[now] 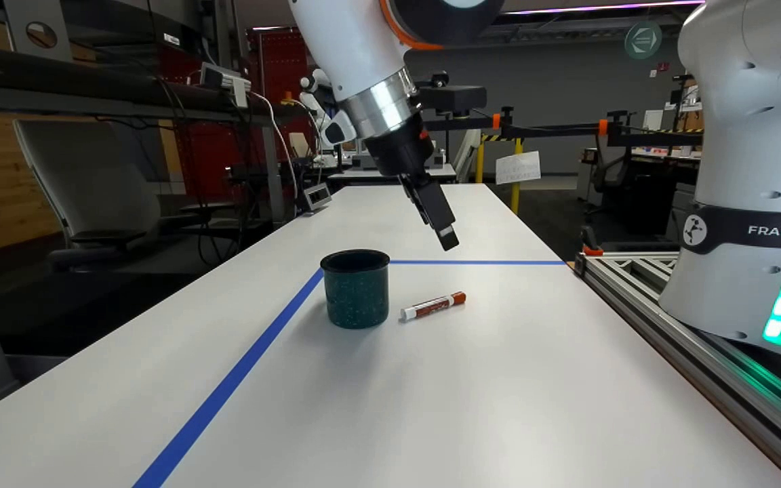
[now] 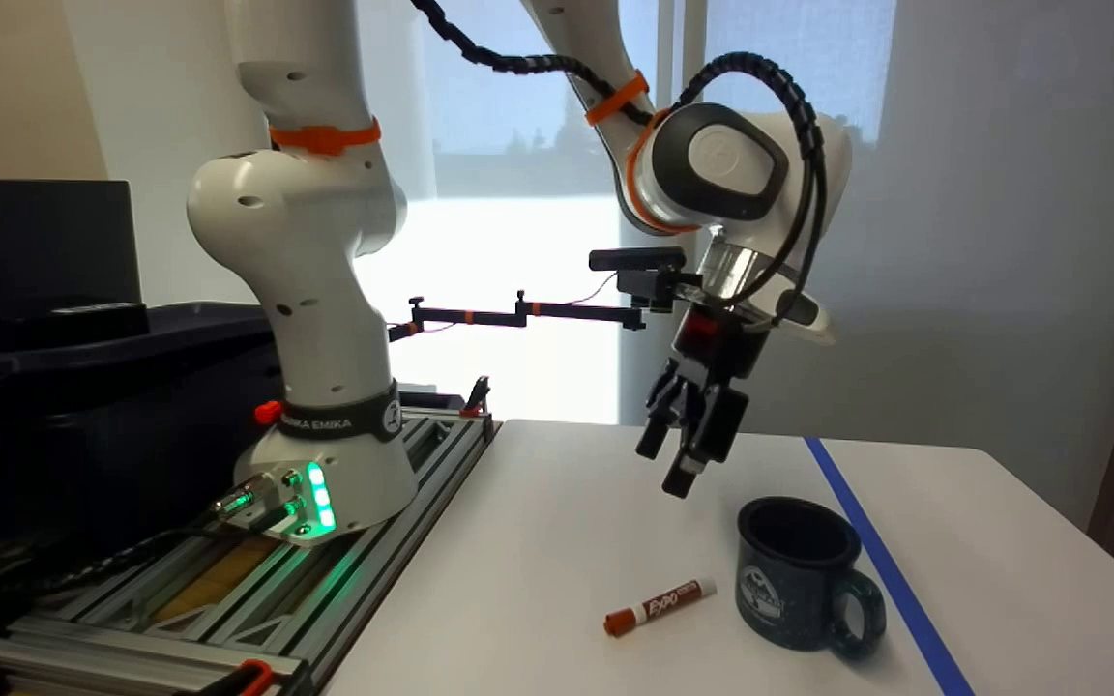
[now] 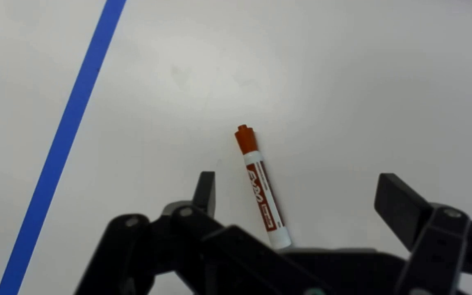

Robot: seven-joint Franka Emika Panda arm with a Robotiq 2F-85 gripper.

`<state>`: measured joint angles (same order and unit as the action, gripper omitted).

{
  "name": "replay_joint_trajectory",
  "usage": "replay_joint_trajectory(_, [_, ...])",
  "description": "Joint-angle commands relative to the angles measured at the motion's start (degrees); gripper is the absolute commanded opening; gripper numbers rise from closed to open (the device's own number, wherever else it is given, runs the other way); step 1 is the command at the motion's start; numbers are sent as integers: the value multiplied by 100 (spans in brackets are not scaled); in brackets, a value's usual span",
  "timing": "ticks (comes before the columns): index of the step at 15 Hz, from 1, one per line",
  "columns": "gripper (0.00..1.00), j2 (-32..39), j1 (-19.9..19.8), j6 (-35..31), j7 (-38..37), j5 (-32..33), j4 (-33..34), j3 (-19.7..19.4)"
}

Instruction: Remove the marker from the mug

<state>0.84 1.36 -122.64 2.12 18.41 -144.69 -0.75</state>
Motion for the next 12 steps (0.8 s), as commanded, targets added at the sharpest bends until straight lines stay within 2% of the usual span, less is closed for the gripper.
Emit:
replay_joint_trajectory(1, [100, -347, -79, -63, -247, -859, -61, 7])
replay_joint_trajectory(7, [100, -736, -214, -557, -169, -2225, -115, -141])
replay_joint_trajectory(8, [100, -794, -235, -804, -279, -2242, -169, -155])
replay_joint_trajectory(9, [100, -508, -204, -506, -249, -1978, 33, -100])
replay_joint_trajectory(12, [100, -584, -258, -670, -254, -2094, 15, -138])
